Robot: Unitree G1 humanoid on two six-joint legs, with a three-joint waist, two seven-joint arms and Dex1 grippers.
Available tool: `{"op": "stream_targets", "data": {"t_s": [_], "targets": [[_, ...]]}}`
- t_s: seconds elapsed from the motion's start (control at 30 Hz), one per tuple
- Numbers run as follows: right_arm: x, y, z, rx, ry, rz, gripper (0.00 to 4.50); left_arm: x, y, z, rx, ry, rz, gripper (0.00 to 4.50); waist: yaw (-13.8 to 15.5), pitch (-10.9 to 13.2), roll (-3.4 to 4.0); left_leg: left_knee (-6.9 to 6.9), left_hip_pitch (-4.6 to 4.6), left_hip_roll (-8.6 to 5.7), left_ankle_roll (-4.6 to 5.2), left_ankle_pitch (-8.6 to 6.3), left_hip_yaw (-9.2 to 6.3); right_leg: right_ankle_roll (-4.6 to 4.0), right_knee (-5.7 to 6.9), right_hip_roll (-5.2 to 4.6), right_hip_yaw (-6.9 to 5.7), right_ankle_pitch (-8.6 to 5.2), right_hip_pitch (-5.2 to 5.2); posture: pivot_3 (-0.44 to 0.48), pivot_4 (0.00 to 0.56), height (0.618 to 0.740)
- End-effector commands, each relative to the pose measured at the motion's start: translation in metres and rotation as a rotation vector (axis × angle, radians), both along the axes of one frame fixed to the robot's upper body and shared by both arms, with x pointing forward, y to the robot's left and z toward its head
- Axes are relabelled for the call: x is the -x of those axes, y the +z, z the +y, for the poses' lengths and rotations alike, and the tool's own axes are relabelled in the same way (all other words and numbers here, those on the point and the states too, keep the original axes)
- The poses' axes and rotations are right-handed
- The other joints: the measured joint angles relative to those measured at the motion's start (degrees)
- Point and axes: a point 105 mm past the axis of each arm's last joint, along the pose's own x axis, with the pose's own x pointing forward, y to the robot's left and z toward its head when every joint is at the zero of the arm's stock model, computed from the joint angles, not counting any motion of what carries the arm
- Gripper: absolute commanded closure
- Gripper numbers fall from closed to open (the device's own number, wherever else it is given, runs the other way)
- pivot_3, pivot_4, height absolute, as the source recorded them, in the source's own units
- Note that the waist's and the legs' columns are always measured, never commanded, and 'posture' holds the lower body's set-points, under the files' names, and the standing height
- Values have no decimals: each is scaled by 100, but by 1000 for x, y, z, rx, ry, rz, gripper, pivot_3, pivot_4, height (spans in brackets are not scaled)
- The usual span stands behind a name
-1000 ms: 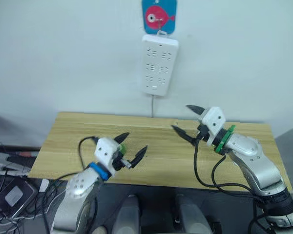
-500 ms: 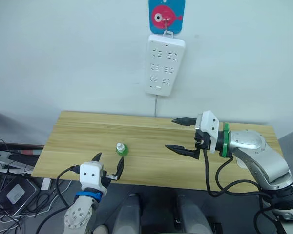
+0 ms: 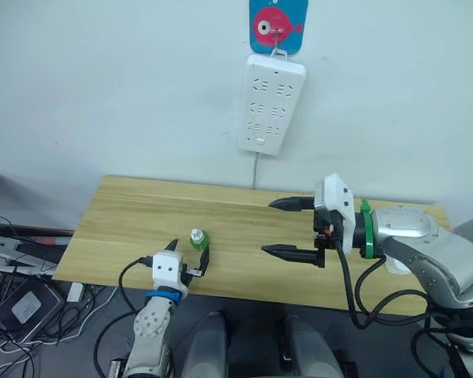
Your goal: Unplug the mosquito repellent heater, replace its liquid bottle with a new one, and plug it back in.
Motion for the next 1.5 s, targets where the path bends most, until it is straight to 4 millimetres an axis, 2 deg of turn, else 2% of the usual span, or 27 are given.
{"op": "stream_targets", "data": {"t_s": [0.03,0.27,0.5,0.53,0.57,0.73,0.77,0.8,0.87,0.93,1.03,1.1,1.2,1.37,1.5], "targets": [[8,15,3,-21,35,-22,47,-4,-4,2,-10,-4,-10,0,2,10,0,0,0,0,0,0,0,0,0,-1,-1,0,1,109,336,740],[3,24,7,-40,10,-13,47,-23,-17,-1,-17,-21,10,0,0,97,-17,4,0,-1,0,0,-1,0,5,0,-7,0,1,106,351,740],[0,27,9,-39,-15,-18,47,-31,-16,-7,-17,-46,-7,0,-9,127,-4,3,0,-1,0,0,-5,0,4,-1,-4,0,1,95,358,740],[0,28,9,-41,-19,-19,0,-31,-16,-7,-16,-49,-10,386,-12,132,-2,3,0,-1,0,0,-5,0,5,-1,-4,0,1,91,359,740],[-1,30,9,-43,-22,-21,0,-30,-16,-7,-16,-51,-12,549,-18,136,-1,3,0,-1,0,0,-6,0,5,-1,-4,0,1,90,358,740],[2,35,11,-57,-36,-33,0,-27,-16,-5,-23,-53,-17,2048,-63,140,0,1,0,-1,0,0,-11,0,3,-2,-5,0,1,93,354,740],[2,35,11,-57,-39,-34,0,-27,-16,-5,-25,-53,-18,2257,-70,141,0,0,0,-1,0,0,-12,0,3,-2,-4,0,1,93,354,740],[3,34,10,-57,-49,-35,0,-28,-14,-4,-31,-53,-24,2258,-75,141,0,0,0,-1,0,0,-12,0,3,-2,-4,0,1,103,350,740],[3,28,2,-41,-85,-36,0,-31,-6,-3,-81,-74,-45,2258,-72,142,-2,0,0,-1,0,0,-13,0,2,-2,-5,0,1,116,345,740],[1,14,-10,1,-139,-35,0,-38,16,-12,-161,-197,-92,2258,-57,144,-5,-2,-3,-2,0,1,-17,1,0,-2,-10,0,1,128,335,740],[-12,-3,-19,28,-212,-23,0,-46,62,-40,-193,-473,-148,2258,-49,150,-2,-3,-6,-2,-3,2,-15,1,0,1,-13,0,0,146,322,740],[-20,-8,-20,14,-251,-26,0,-42,93,-62,-202,-705,-152,2258,-47,151,2,-2,-5,-1,-9,6,-14,0,8,3,-12,0,-2,150,314,740],[-26,-9,-15,-39,-270,-29,0,-35,128,-84,-209,-981,-119,2258,-50,150,0,-3,-4,-1,-13,8,-11,1,8,10,-15,1,0,133,290,740],[-26,-5,-1,-107,-260,-48,0,-29,150,-101,-264,-1264,-47,2258,-132,149,2,-7,-5,1,-16,9,2,2,-2,32,-8,-1,-4,84,262,740],[-27,0,6,-153,-276,-58,0,-36,160,-111,-268,-1340,-56,2258,-145,149,2,-7,-14,3,-34,20,6,2,2,33,-12,-1,-19,55,254,740]]}}
